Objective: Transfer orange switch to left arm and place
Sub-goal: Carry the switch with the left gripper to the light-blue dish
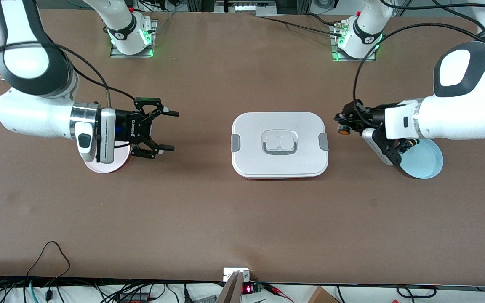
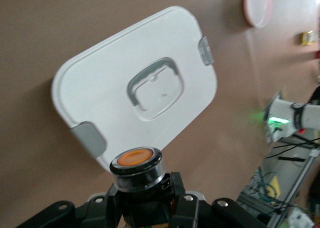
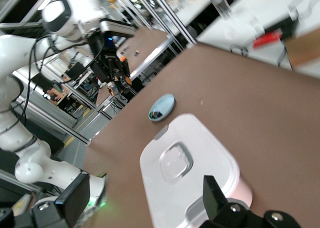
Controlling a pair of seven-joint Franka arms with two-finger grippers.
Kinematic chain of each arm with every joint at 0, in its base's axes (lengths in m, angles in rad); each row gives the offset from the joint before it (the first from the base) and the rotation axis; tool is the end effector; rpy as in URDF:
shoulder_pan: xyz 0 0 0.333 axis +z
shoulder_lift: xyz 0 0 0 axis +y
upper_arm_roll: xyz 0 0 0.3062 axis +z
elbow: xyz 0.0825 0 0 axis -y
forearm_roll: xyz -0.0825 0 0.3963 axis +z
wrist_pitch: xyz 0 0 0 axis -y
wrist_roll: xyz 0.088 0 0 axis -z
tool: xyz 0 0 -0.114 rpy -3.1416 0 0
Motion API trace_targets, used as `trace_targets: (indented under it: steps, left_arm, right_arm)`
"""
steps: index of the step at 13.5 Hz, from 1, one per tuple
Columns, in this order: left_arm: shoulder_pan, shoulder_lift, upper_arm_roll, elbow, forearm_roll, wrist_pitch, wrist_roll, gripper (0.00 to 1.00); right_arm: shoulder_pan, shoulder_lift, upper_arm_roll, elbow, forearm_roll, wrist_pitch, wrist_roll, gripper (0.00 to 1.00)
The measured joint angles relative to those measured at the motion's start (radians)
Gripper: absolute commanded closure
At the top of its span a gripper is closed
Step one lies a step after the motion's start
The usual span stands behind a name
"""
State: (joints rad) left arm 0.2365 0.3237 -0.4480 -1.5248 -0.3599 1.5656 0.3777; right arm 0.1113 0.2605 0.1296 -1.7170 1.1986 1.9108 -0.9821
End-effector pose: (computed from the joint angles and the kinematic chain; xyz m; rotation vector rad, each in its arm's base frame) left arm 0.6148 -0.1418 0.4641 2.5156 -0.6984 -0.2767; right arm 0.6205 0.2203 0.4564 -1.8918 -0.7200 -0.4048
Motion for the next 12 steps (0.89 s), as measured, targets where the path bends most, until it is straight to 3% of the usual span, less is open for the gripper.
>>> trace_targets:
  steps: [2, 4, 9, 12]
  left_arm:
    - [0.004, 0.010, 0.000, 0.004, 0.194, -0.017, 0.077, 0.71]
    - [0.006, 0.025, 0.001, 0.004, 0.367, -0.019, 0.193, 0.71]
    - [0.084, 0.069, 0.003, 0.006, 0.686, 0.031, 0.490, 0.71]
    - [0.162, 0.129, 0.006, 0.006, 0.795, 0.164, 0.704, 0.71]
  right_arm:
    - [0.015, -0.026, 0.002, 0.005, -0.090, -0.001, 0.305, 0.00]
    - [0.030, -0.043, 0.004, 0.009, -0.257, -0.008, 0.588, 0.00]
    - [0.065, -0.047, 0.010, 0.068, -0.934, -0.143, 1.141, 0.00]
    - [0.091, -0.050, 0.009, 0.077, -1.218, -0.233, 1.264, 0.00]
